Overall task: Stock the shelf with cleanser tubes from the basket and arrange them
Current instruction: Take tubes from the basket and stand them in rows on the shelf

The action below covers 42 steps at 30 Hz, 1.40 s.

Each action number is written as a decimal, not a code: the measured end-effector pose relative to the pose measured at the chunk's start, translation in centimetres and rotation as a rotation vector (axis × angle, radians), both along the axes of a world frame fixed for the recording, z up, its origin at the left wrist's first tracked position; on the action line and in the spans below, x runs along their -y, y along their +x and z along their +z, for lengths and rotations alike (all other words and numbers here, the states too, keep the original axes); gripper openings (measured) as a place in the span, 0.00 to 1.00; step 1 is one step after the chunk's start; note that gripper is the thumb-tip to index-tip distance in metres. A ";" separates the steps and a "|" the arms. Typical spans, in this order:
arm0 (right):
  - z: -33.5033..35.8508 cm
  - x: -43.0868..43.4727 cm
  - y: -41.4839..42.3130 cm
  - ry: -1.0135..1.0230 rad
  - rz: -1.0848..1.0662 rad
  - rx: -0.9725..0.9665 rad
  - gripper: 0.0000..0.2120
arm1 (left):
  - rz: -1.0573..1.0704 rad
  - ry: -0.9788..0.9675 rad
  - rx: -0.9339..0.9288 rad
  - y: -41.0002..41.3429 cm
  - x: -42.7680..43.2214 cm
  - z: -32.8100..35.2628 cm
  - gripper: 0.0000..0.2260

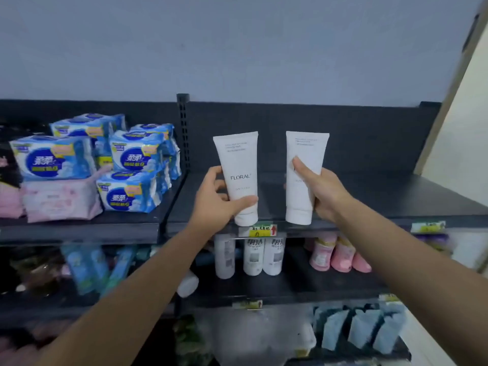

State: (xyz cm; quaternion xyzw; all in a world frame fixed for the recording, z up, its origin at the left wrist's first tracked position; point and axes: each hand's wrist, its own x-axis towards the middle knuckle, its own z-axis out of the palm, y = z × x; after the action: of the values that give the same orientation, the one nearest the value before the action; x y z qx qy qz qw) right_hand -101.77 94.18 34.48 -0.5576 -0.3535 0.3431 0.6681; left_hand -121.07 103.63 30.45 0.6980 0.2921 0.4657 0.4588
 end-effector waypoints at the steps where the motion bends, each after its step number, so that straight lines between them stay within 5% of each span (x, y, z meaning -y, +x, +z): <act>1: 0.3 0.2 1.8 0.010 -0.007 -0.001 0.21 | 0.000 -0.023 0.002 1.8 -0.2 0.4 0.30; 9: 0.1 0.7 13.8 -0.040 -0.109 0.220 0.27 | 0.080 -0.078 -0.075 14.0 -2.1 1.5 0.26; 22: -3.4 -3.9 25.2 -0.100 -0.294 0.318 0.13 | -0.110 0.042 -0.290 27.2 -9.8 1.6 0.25; 42: -2.9 -3.4 49.5 -0.114 -0.410 0.518 0.12 | -0.200 0.111 -0.248 53.8 -8.5 1.7 0.26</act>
State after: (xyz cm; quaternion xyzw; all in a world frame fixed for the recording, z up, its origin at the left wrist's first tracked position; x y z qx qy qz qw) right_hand -52.29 97.58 31.55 -0.7224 -0.3722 0.0677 0.5789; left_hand -67.23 112.16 32.15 0.8001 0.2492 0.3435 0.4240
